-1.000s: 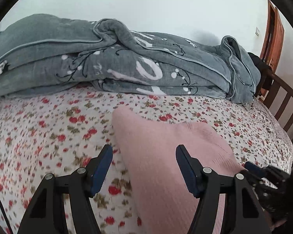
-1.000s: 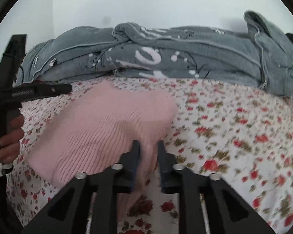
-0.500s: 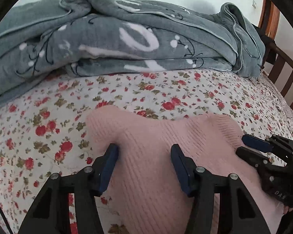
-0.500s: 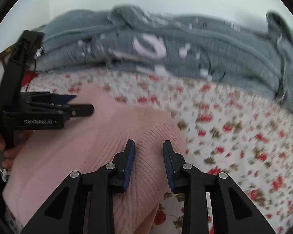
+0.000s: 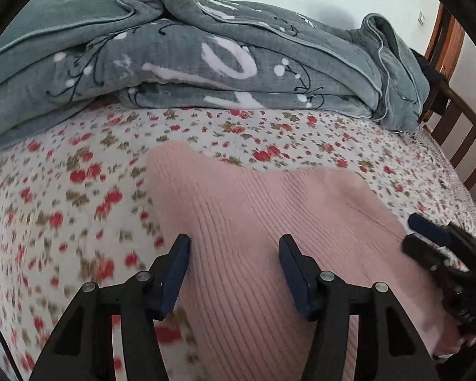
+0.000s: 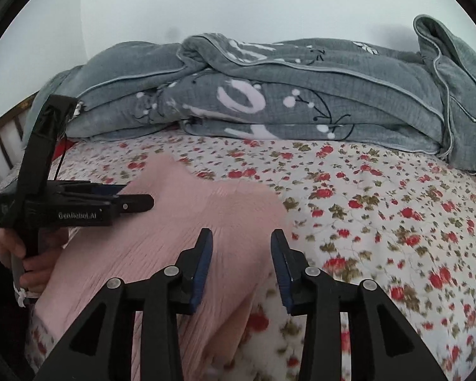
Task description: Fold small clothes
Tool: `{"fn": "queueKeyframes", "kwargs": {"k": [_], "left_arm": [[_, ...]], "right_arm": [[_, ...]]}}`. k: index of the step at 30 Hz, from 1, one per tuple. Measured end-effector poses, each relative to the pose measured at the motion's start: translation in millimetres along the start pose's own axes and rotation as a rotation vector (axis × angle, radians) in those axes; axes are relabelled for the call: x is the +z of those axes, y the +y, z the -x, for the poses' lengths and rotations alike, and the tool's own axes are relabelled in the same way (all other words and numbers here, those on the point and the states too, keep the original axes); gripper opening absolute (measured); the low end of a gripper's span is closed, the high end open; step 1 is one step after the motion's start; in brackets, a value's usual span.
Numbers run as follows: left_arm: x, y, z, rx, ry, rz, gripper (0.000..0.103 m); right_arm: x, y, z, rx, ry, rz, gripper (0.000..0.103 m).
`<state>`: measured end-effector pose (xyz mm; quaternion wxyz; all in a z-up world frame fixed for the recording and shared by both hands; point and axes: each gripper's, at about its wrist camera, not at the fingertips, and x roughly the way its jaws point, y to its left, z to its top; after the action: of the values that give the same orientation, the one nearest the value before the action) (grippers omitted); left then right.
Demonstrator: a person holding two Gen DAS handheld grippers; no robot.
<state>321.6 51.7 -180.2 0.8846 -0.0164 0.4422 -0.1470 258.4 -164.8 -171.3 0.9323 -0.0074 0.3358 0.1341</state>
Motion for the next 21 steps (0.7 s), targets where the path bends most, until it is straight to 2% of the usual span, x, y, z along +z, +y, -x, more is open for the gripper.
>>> {"fn": "queueKeyframes", "kwargs": {"k": [6,9,13,16,18,21], "left_arm": [[-36,-10,32,-0.009,-0.028,0.019,0.063],[-53,-7,38,-0.022,-0.038,0.053,0.063],[-62,1,43,-0.069,-0.040,0.131,0.063],[-66,-1,44,-0.070,-0.047,0.130,0.063],[-72,-2,36,-0.066,-0.055,0.127,0.067],[-80,6,30,-0.116,-0.094,0.172,0.075]], "right_arm": [[-24,-2,0,-0.077,0.025,-0.009,0.038],[-23,-4,0,-0.071,0.031,-0.032,0.038],[-25,2,-1,-0.103,0.021,0.001,0.038],[-28,3,-1,-0.109,0.011,0.008,0.038],[-29,1,-2,-0.102,0.002,0.001,0.040],[-32,-3,-4,-0.087,-0.010,-0.023,0.041]]}}
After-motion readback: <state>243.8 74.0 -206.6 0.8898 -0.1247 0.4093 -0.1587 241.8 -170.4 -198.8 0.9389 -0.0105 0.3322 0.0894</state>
